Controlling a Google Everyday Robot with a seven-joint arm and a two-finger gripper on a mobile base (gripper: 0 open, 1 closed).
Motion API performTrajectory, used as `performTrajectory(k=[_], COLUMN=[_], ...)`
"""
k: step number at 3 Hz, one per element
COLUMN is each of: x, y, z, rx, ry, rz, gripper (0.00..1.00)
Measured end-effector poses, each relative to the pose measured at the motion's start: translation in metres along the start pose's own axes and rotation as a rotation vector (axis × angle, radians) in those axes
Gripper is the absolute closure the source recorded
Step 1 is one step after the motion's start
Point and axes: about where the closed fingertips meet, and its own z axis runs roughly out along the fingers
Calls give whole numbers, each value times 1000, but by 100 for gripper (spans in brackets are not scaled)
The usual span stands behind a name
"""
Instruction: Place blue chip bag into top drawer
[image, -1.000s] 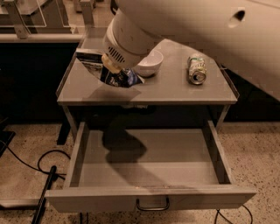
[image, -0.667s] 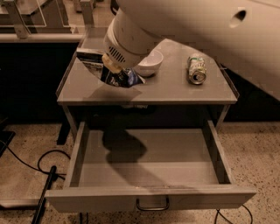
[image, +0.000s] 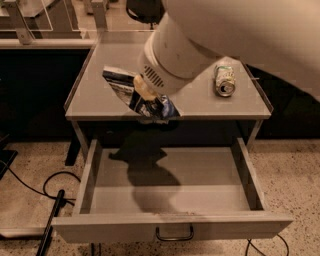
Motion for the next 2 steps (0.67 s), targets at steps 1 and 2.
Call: performTrajectory(k=[1, 2], x=[38, 34], y=[28, 29], z=[-25, -29], rx=[-52, -46], ry=[31, 23], rz=[93, 87], gripper=[100, 100])
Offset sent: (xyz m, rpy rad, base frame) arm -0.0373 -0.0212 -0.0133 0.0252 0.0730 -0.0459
